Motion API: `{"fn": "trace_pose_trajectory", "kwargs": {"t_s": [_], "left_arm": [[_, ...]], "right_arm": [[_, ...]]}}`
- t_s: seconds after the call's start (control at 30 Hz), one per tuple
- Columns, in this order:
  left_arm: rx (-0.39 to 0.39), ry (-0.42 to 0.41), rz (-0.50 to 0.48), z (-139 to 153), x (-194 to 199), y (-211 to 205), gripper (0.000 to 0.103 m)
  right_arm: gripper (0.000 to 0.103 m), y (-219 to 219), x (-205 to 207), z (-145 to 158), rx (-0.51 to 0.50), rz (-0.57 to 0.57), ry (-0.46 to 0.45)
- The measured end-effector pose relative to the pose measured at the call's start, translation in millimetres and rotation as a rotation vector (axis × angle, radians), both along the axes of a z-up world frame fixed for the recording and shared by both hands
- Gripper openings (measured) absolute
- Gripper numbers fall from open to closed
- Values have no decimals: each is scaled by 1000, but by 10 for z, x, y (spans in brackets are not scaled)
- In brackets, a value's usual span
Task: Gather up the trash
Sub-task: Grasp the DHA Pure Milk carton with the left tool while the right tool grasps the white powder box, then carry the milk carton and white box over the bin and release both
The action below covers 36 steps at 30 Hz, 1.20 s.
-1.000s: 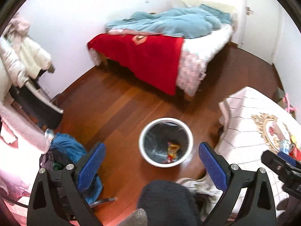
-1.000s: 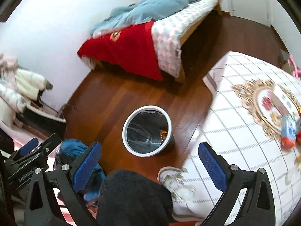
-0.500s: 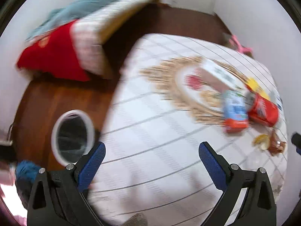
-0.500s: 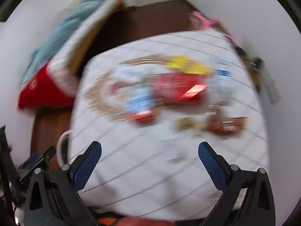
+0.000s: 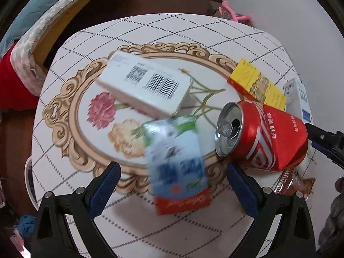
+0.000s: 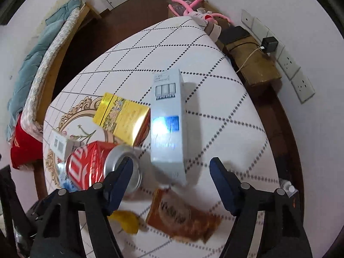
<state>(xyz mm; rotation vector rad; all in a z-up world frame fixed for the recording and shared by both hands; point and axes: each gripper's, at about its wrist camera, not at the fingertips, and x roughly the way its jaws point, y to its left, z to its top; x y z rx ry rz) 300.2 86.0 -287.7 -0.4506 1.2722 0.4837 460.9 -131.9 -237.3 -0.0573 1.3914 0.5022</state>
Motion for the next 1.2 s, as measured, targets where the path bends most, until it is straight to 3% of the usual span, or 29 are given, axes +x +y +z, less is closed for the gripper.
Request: {"fn": "trace_pose_trajectory", "kwargs": {"t_s": [0.07,0.13,0.17,0.27,0.37,0.43,0.67,0.8,1.2], "left_arm": [[-2,4,0,-16,64,-2,80],[-12,20,4,-66,129,22,53],[-13,26,6,-106,147,71,50],[-1,23,5,-109,160,68,48],[34,39,-16,-112,174,42,48],[40,46,-25,-117,139,28,48],[50,49,-40,-180,100,39,52],[45,51,-37,-182,144,20,52],[41,41,-38,-196,-17,127,47]], "right_arm": [[75,71,53,-53,-5,3,-4],[69,122,93,-78,-3,2,-4],[67,147,111,-85,-2,3,-4],[62,252,181,-142,-16,15,-6],[44,321,220,-224,-39,27,1],[40,328,196,-228,-58,43,-12],[39,248,-25,-188,-160,171,-12],[40,254,-68,-164,-184,209,-58],[40,316,-30,-219,-193,184,-69]]}}
